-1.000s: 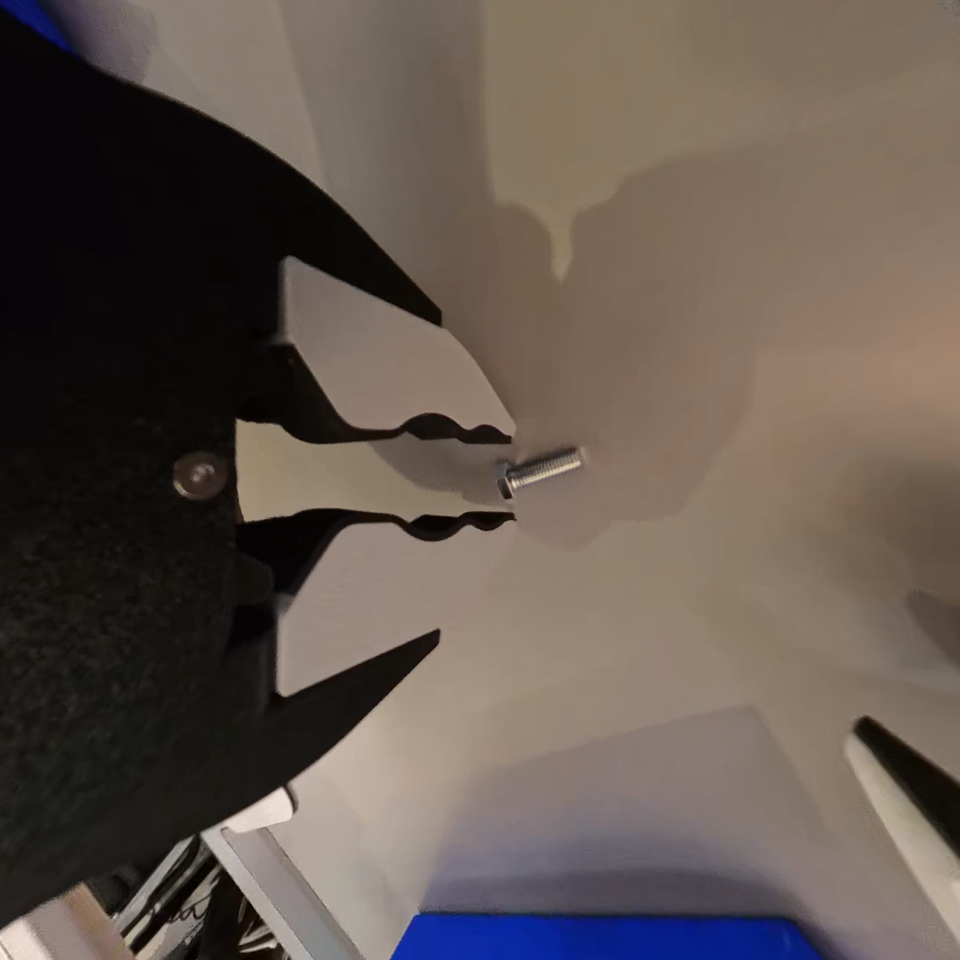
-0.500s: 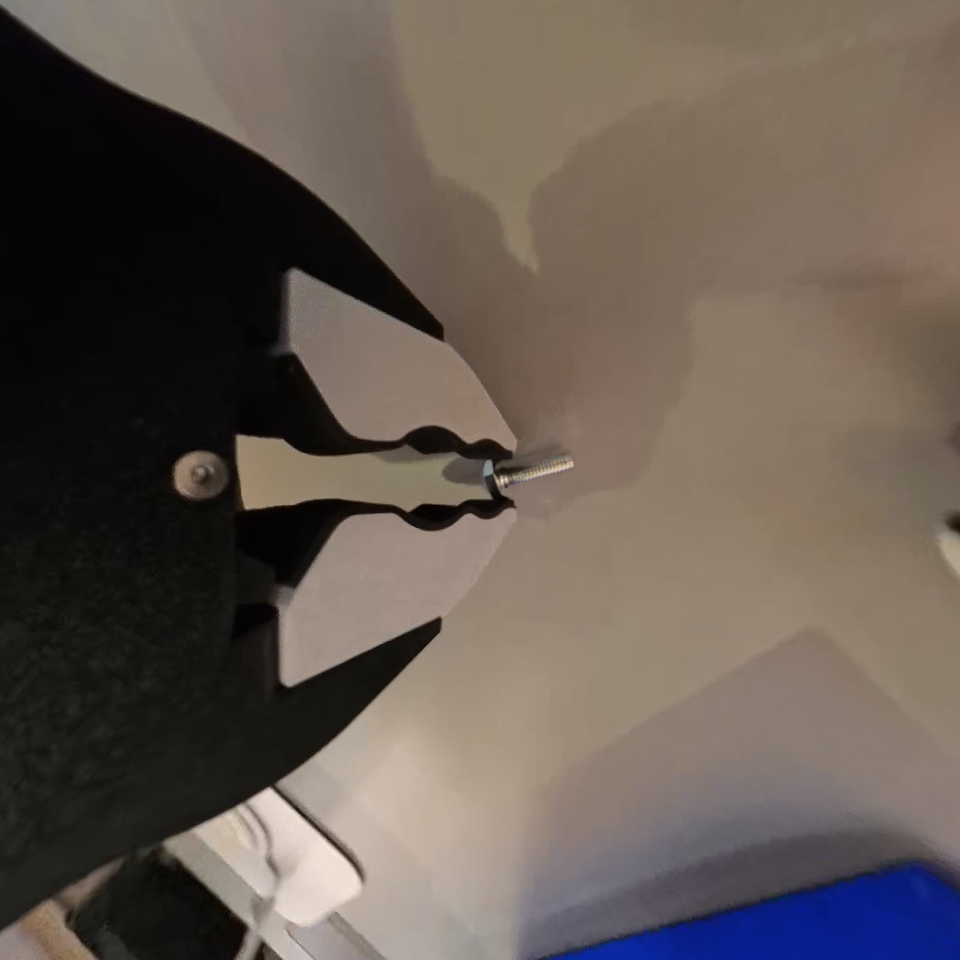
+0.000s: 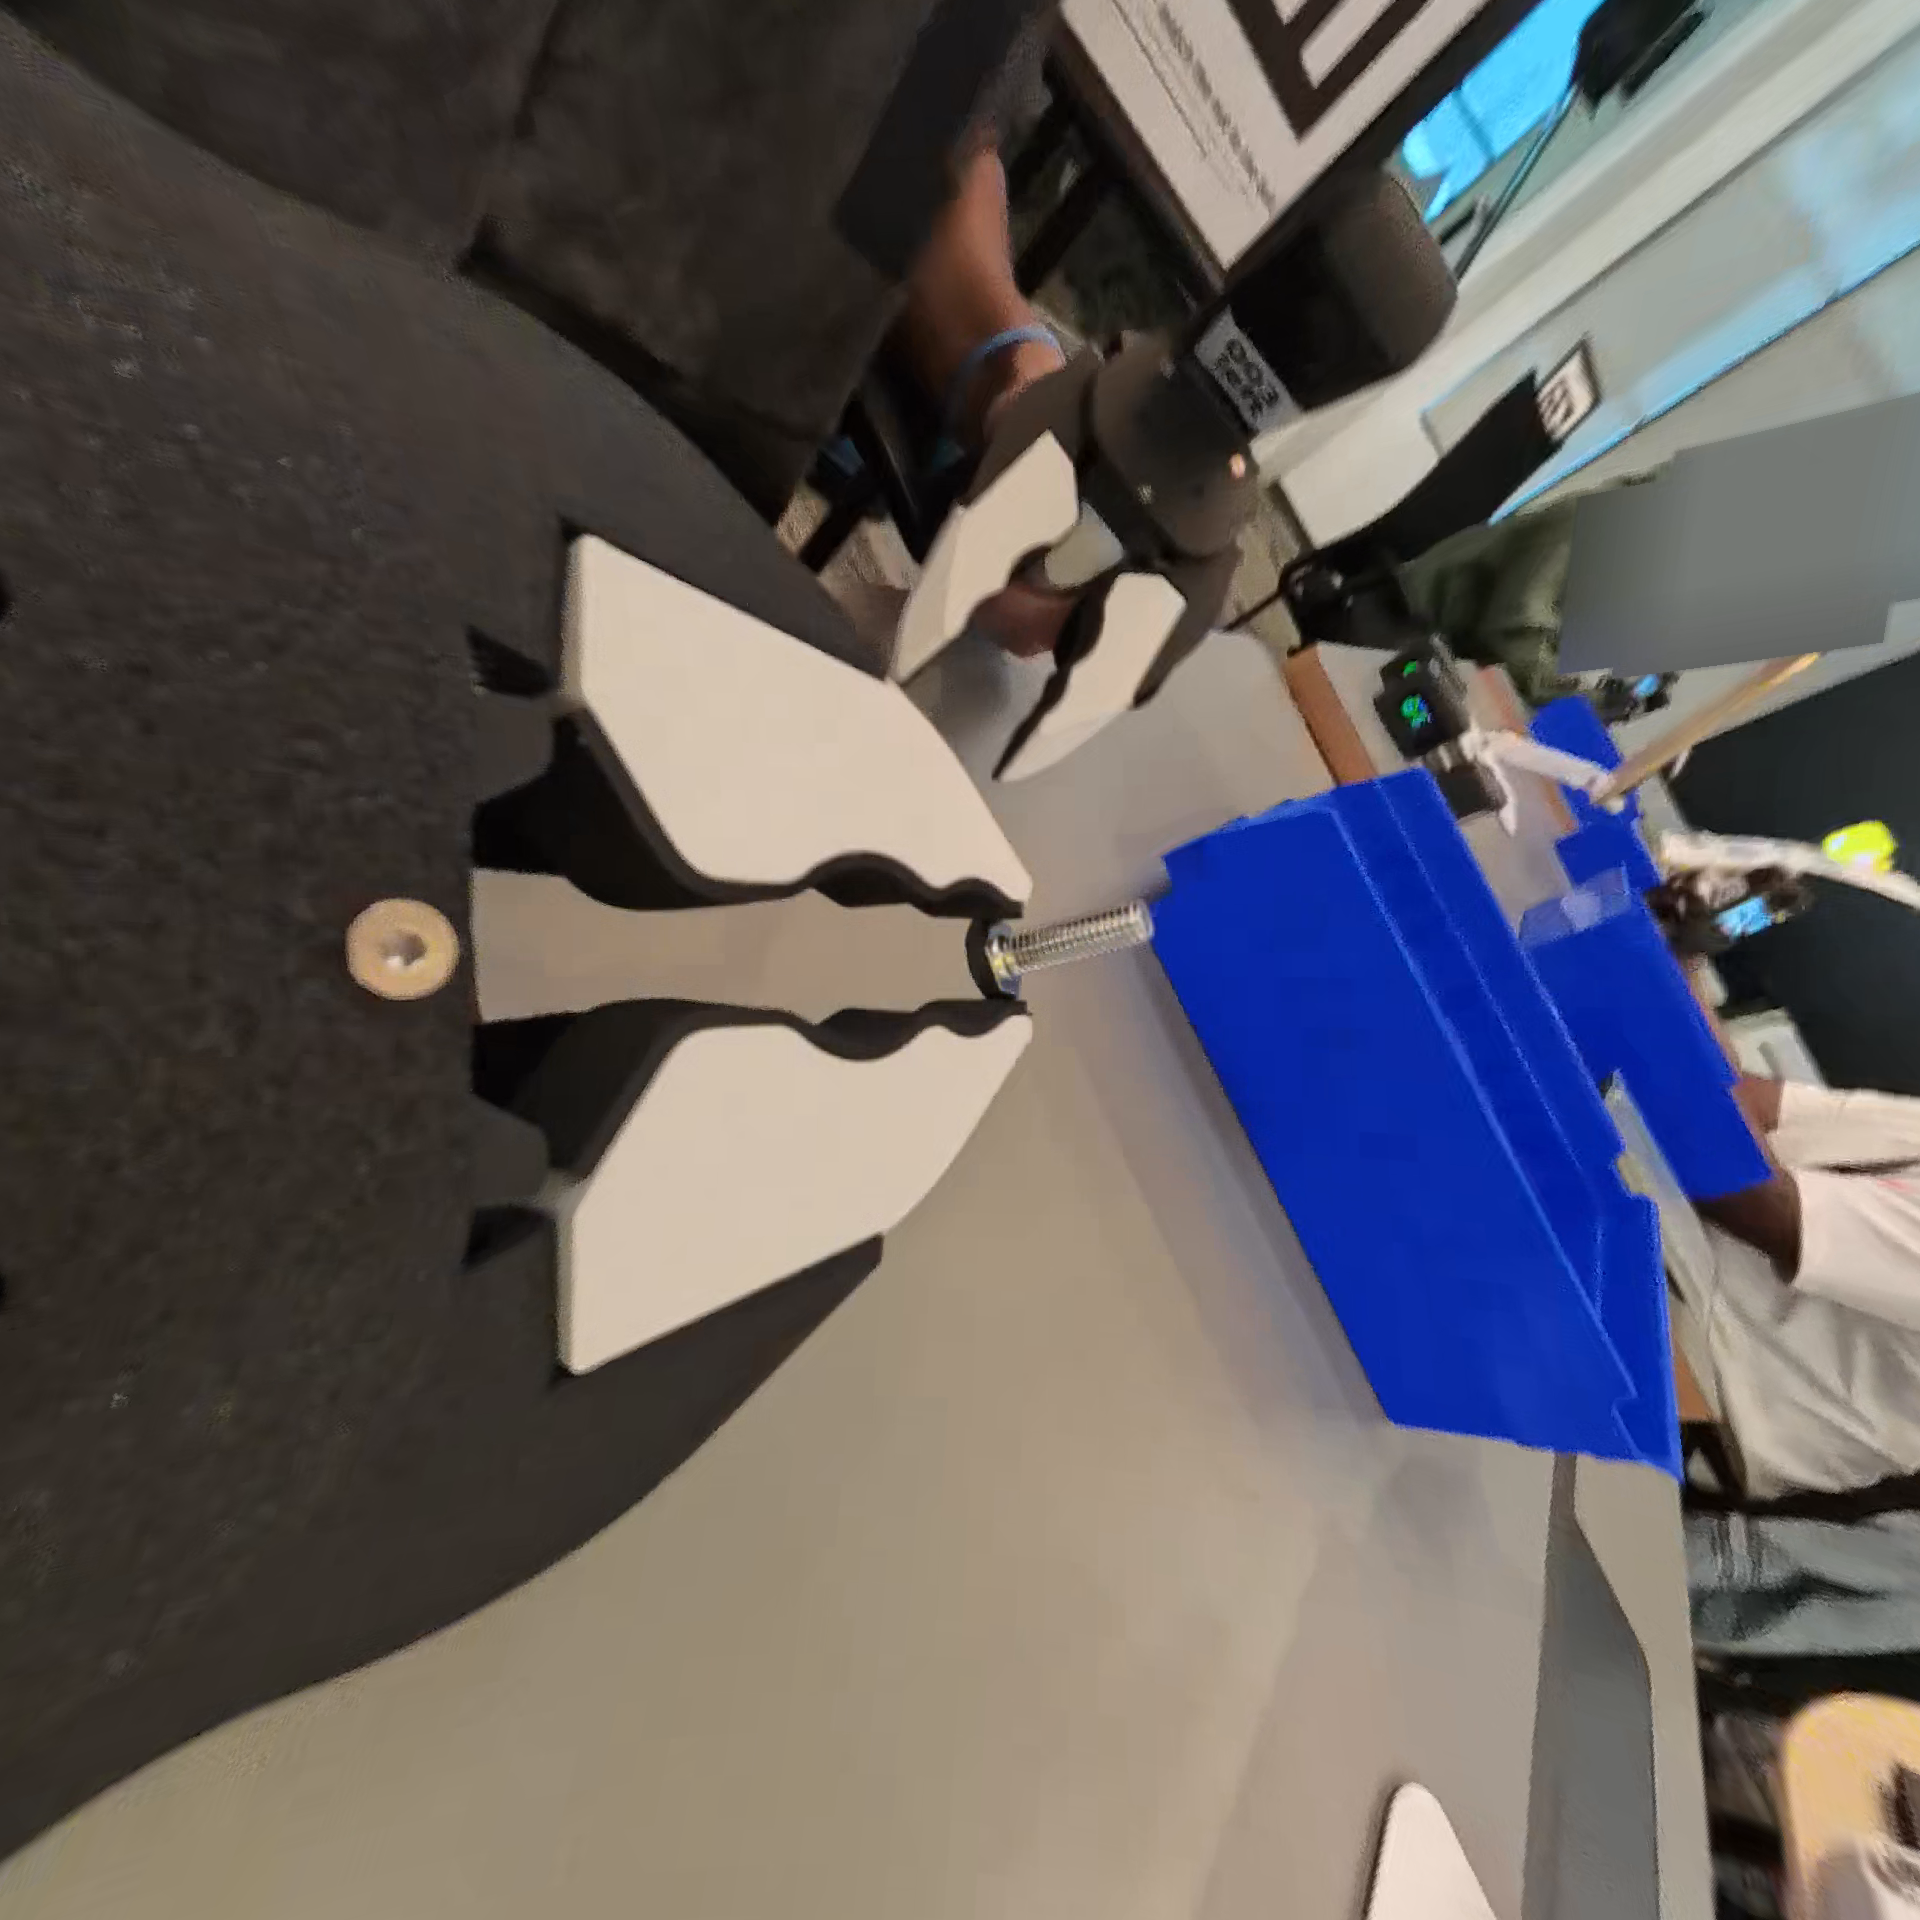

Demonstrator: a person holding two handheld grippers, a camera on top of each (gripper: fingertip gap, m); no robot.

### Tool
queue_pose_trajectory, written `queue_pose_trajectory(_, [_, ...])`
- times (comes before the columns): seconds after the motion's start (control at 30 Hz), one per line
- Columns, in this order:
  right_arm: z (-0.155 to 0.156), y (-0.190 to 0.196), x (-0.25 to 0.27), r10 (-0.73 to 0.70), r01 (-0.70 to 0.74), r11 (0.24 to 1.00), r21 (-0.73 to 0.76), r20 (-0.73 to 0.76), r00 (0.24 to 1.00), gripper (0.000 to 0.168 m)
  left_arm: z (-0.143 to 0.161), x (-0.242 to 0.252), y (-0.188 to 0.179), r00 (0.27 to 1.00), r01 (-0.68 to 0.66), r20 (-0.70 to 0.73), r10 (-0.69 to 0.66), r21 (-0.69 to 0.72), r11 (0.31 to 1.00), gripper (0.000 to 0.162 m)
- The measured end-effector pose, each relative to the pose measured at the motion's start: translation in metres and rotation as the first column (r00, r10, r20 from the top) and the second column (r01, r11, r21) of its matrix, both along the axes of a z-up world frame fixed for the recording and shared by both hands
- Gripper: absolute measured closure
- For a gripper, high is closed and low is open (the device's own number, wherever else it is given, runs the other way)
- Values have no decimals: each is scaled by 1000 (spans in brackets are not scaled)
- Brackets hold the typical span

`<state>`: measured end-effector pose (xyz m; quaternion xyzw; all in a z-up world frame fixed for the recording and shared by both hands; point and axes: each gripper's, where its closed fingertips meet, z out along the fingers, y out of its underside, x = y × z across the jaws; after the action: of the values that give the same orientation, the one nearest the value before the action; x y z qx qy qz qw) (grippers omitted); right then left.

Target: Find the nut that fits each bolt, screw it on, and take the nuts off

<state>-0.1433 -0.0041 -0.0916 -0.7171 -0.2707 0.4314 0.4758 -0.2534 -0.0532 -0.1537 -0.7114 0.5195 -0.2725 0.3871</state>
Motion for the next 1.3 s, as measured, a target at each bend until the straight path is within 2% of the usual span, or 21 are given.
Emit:
queue_pose_trajectory(0.03, [-8, -3, 1, 13, -13, 1000, 0, 21, 1000, 153, -1, 2, 0, 1000, 5, -8, -5, -7, 1000, 121])
queue_pose_trajectory(0.1, [-16, 5, 13, -75, 72, 996, 48, 64, 995, 153, 0, 5, -3, 1000, 31, -1, -31, -39, 999, 120])
queue_pose_trajectory(0.17, [-7, 2, 18, -80, 83, 993, 84, -30, 996, 153, 1, 7, -3, 999, 47, 9, -46, -55, 997, 120])
queue_pose_trajectory(0.27, [2, 2, 30, -118, 130, 983, 132, -98, 988, 153, 2, 5, -1, 997, 75, 31, -73, -93, 993, 120])
queue_pose_trajectory(0.33, [3, 2, 33, -124, 139, 981, 131, -120, 985, 153, 16, 4, -4, 988, 122, 108, -105, -161, 979, 120])
queue_pose_trajectory(0.4, [3, 2, 31, -108, 123, 986, 112, -130, 986, 153, 47, -3, 1, 972, 164, 199, -123, -202, 966, 118])
queue_pose_trajectory(0.5, [2, 1, 29, -92, 106, 988, 114, -124, 988, 153, 103, -40, 52, 975, 56, 218, -36, -86, 995, 122])
queue_pose_trajectory(0.53, [2, 0, 29, -90, 104, 988, 116, -121, 989, 153, 117, -58, 74, 983, 2, 184, 3, -28, 1000, 123])
queue_pose_trajectory(0.6, [1, -1, 27, -82, 95, 988, 122, -111, 990, 153, 124, -93, 121, 997, -74, 26, 72, 52, 996, 126])
queue_pose_trajectory(0.7, [1, -3, 24, -72, 84, 987, 134, -93, 993, 153, 105, -120, 187, 967, -80, -238, 90, 52, 995, 126])
queue_pose_trajectory(0.77, [0, -3, 23, -68, 80, 987, 140, -86, 994, 153, 76, -122, 226, 916, -75, -396, 69, -1, 997, 124])
queue_pose_trajectory(0.87, [0, -4, 23, -61, 73, 988, 136, -91, 994, 153, 36, -104, 256, 882, -32, -471, -27, -115, 993, 128])
queue_pose_trajectory(1.0, [1, -5, 23, -57, 70, 989, 130, -102, 993, 153, 8, -84, 262, 882, 61, -449, -145, -196, 979, 138])
queue_pose_trajectory(1.13, [1, -6, 23, -53, 66, 989, 135, -98, 994, 153, -11, -85, 259, 857, 78, -474, -201, -267, 961, 133])
queue_pose_trajectory(1.3, [0, -5, 22, -44, 57, 991, 124, -103, 994, 153, -25, -89, 257, 796, 83, -565, -214, -250, 965, 130])
